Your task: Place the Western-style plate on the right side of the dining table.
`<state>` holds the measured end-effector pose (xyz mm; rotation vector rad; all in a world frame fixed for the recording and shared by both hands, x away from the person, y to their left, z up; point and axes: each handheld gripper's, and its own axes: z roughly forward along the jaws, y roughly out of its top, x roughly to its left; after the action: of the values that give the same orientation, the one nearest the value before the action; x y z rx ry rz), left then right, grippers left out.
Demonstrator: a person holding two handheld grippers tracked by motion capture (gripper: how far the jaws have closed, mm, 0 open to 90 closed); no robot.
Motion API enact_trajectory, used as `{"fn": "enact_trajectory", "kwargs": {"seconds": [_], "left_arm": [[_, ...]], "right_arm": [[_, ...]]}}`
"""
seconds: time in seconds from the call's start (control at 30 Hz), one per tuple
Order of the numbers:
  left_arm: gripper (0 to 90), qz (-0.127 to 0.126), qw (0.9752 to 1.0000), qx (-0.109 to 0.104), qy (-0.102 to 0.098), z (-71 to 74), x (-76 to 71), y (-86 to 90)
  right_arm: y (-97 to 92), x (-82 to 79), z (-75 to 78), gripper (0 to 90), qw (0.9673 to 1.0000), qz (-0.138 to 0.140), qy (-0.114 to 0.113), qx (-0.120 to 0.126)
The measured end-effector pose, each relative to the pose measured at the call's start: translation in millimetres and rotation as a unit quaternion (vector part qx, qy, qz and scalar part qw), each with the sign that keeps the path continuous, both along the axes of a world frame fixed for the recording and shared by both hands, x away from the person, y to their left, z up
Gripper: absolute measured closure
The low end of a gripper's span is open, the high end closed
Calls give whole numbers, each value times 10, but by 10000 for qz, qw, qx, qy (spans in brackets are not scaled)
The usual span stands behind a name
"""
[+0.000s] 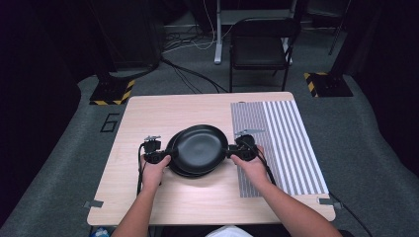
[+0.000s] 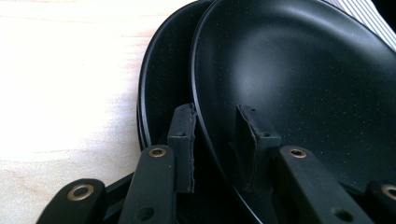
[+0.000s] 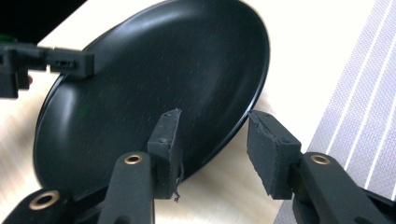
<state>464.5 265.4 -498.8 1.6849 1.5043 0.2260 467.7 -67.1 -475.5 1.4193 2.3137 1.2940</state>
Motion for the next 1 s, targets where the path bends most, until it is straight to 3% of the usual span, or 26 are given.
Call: {"fn": "enact_trajectory", "kwargs": {"seconds": [0.07, 0.13, 0.3, 0.43, 0.63, 0.7, 1.0], "left_arm": [[680, -5, 10000, 27, -20, 0, -5, -7], [681, -8, 10000, 7, -27, -4, -7, -3], [680, -4, 10000, 18, -36, -5, -10, -5], [681, 3, 10000, 23, -38, -4, -10, -9], [666, -15, 9999, 69, -86, -11, -10, -31], [666, 27, 10000, 8, -60, -13, -10, -28], [664, 103, 9999, -133, -8, -16, -8, -17]], "right_arm": [[4, -33, -18, 536, 10000, 45, 57, -14], [18, -76, -40, 532, 9996, 53, 257, 72], [42, -133, -73, 523, 9985, 1, 467, 274], [53, -139, -70, 527, 9987, -13, 444, 242], [62, -40, -26, 575, 9986, -87, 515, 25], [70, 46, -18, 595, 9989, -75, 446, -107], [114, 328, 11, 652, 9990, -187, 311, -272]]}}
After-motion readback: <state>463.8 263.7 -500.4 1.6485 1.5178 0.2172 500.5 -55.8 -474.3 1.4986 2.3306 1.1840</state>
